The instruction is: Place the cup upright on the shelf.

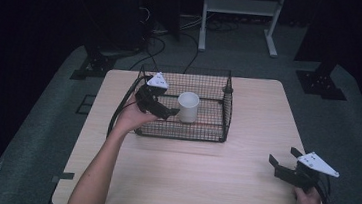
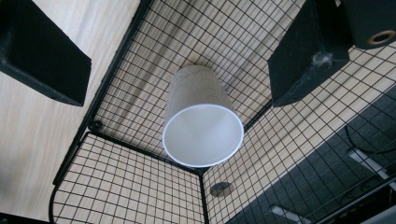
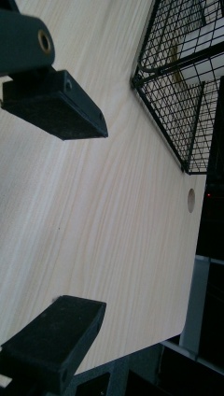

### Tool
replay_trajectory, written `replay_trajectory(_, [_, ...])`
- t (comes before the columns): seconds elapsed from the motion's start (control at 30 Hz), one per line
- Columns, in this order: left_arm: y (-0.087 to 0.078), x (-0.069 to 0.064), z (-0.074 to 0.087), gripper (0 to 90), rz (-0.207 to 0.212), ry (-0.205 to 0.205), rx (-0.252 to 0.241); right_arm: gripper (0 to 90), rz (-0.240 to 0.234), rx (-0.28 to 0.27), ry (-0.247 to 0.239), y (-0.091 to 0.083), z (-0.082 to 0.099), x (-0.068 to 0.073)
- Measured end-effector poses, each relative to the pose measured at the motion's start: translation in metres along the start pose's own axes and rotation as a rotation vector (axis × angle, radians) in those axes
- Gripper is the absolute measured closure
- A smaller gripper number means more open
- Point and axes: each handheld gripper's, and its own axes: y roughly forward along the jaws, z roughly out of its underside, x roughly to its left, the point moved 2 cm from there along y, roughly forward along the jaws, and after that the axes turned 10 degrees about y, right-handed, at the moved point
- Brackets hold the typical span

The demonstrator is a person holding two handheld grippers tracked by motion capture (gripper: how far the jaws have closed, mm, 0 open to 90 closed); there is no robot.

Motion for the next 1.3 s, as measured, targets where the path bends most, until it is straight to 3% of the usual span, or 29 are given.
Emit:
replay_trajectory(0.13, [-0.007, -0.005, 0.001, 5.3, -0.008, -0.005, -0.037, 13.0, 0.0, -0.002, 0.001, 0.0, 0.0, 0.0])
replay_trajectory(1.3, [-0.04, -0.053, 0.022, 5.3, -0.036, 0.03, -0.103, 13.1, 0.001, 0.0, 0.005, 0.0, 0.0, 0.0])
